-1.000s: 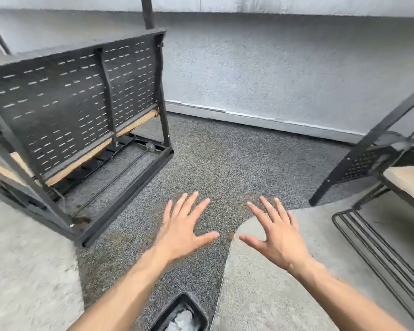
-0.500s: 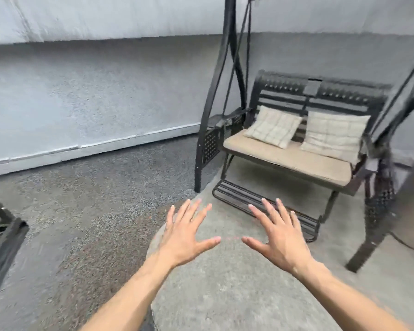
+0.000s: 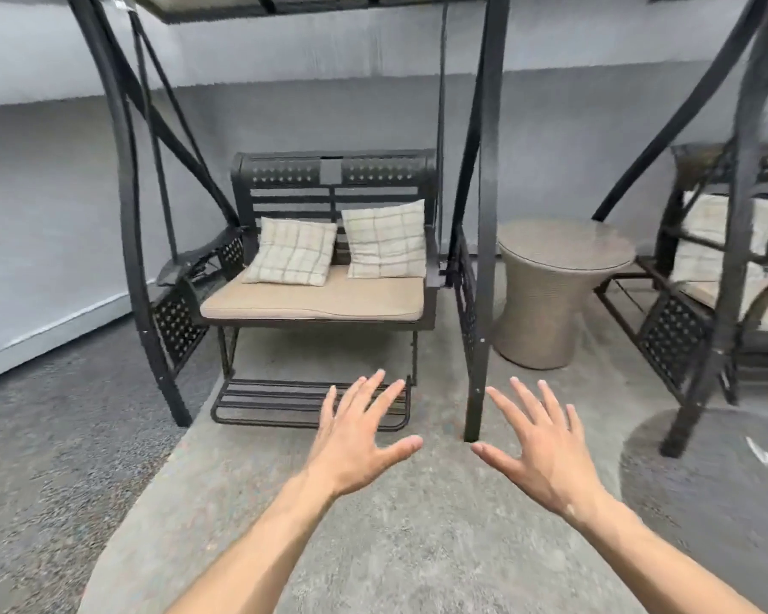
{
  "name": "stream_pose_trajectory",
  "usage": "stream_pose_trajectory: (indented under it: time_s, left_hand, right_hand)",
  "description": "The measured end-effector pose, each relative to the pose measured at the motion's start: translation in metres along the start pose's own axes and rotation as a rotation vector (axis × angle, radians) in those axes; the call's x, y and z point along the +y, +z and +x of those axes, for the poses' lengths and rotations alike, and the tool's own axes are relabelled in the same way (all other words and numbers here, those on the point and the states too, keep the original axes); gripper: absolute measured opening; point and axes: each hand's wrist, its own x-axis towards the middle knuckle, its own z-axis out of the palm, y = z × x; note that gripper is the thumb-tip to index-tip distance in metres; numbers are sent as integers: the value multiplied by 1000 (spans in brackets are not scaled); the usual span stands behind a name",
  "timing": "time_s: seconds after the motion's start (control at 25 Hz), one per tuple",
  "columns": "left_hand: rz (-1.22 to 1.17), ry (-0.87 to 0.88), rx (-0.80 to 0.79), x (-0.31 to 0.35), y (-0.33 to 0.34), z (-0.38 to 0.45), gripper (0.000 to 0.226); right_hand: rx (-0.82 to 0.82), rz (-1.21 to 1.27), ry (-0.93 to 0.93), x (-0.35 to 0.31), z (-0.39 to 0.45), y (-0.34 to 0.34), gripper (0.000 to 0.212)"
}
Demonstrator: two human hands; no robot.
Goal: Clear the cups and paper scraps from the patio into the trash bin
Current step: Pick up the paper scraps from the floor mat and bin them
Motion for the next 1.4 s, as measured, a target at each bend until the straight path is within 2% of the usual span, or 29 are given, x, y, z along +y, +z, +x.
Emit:
stream_pose_trajectory:
  time_s: [0.28,0.56,0.96,1.2,1.4]
  left_hand:
    - [-21,259,-109,121,58,95,86]
    - [-83,498,-227,218,124,169,87]
    - [-139,812,-368,323,188,320,83]
    - [-182,932,-407,377,222,380,84]
    - [-230,996,-440,437,258,412,82]
  right_hand:
    - [17,-1,304,135,-36,-20,85]
    - [-15,-30,602,225,-82,-31,87]
    - [41,-99,1004,316,-54,-50,83]
    - [92,-120,1142,353,-40,-54,82]
    - [139,-119,1206,409,-39,-52,83]
